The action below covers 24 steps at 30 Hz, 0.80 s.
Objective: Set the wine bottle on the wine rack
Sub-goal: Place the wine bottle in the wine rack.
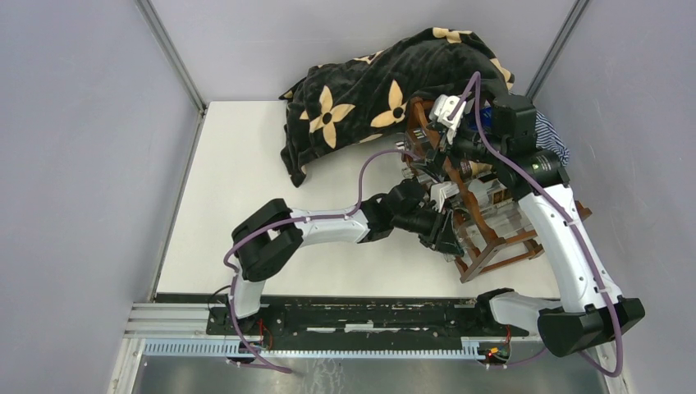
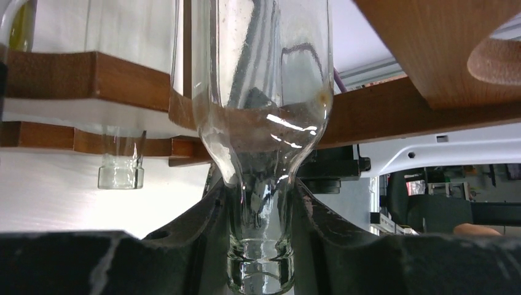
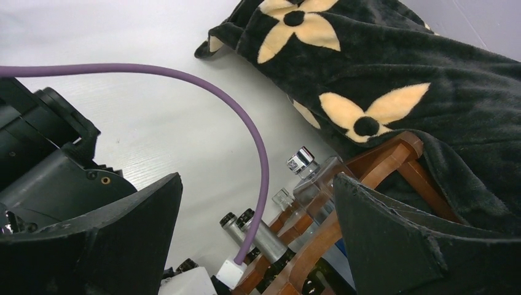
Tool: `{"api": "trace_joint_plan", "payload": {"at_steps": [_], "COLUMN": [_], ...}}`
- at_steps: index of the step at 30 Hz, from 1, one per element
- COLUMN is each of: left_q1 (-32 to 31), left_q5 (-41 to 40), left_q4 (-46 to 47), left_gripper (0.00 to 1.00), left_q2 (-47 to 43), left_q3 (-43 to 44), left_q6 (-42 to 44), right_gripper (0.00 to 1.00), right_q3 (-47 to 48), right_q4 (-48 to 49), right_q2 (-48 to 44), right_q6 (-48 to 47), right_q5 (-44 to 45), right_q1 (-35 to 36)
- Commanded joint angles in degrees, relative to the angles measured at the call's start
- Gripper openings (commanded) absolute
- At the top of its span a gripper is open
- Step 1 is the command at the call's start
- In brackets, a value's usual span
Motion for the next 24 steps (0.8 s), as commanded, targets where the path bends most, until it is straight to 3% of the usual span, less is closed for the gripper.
{"api": "trace_joint_plan", "payload": {"at_steps": [1, 13, 24], "left_q1": [-0.34, -0.23, 0.01], "left_q5": [1.68, 2.92, -1.75], "left_q4": [7.32, 4.15, 8.3], "left_gripper": [0.02, 0.02, 0.02], "left_q2": [0.57, 5.72, 3.2], "left_q3": [6.11, 12.99, 9.57], "left_q6": [-2.41, -5.06, -6.84], "right_gripper": [0.98, 0.98, 0.98], "right_q3": [-0.54, -3.01, -4.53], "right_q4": [3.53, 5.66, 2.47], "right_q2": [-2.19, -3.64, -7.1], "right_q6": [1.85, 3.27, 1.59], "right_q5": [0.12, -0.28, 7.1], "right_q1": [-0.26, -0.25, -3.06]}}
